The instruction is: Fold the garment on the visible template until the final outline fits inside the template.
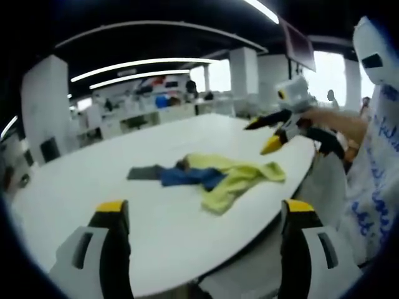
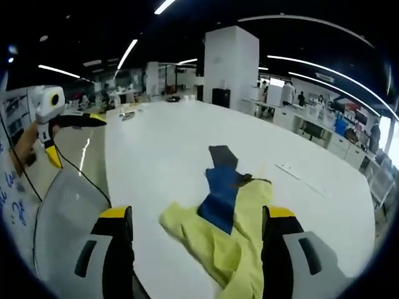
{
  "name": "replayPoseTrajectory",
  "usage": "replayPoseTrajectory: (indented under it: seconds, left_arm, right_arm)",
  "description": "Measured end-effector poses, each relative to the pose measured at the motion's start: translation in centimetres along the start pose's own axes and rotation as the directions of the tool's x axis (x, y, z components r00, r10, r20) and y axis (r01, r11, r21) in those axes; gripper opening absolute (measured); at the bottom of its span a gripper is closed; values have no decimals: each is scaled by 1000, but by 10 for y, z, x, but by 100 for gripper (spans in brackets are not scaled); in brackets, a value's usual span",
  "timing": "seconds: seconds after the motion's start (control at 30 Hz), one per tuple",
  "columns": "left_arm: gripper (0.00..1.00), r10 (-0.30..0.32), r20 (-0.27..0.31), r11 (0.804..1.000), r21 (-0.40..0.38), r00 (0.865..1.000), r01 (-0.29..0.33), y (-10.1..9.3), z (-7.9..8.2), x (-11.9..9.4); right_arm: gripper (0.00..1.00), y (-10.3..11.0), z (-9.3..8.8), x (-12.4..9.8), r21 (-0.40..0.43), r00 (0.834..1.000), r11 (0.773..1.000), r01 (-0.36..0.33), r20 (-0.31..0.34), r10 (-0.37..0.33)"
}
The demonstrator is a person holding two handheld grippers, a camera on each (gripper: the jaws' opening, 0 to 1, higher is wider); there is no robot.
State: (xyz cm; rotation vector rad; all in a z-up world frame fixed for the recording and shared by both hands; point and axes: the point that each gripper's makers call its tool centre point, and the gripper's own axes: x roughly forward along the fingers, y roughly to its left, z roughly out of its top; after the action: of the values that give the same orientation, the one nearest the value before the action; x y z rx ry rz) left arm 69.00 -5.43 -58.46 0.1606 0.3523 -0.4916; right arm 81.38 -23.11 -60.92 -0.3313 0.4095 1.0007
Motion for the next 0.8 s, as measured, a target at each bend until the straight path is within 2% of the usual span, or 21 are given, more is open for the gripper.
replayPoseTrajectory:
  seconds: [0.1,0.3,0.43,0.63,0.8]
  left_arm:
    - [97,-3,-1,1000,1,1000,3,1,-1,0]
    - [96,-3,-1,1000,-3,1000,3,3,0,1]
    - [95,-9,3,1000,-5,1000,9,2,0,2]
    - [95,-8,-1,1000,-11,1000,8,5,-3,3]
    - [95,-1,-8,1000,-19,1000,1,11,-6,2]
  right_arm:
    - [80,-3,3,8,-5,1000,1000,-6,-1,6]
    - [79,-7,8,26,-59,1000,998,-11,-21,10]
    - [85,-17,11,43,-65,1000,998,9,-19,-10]
    - [75,-28,22,63,-43,1000,999,26,13,-25]
    - [72,-31,20,76,-42,1000,999,21,0,-21]
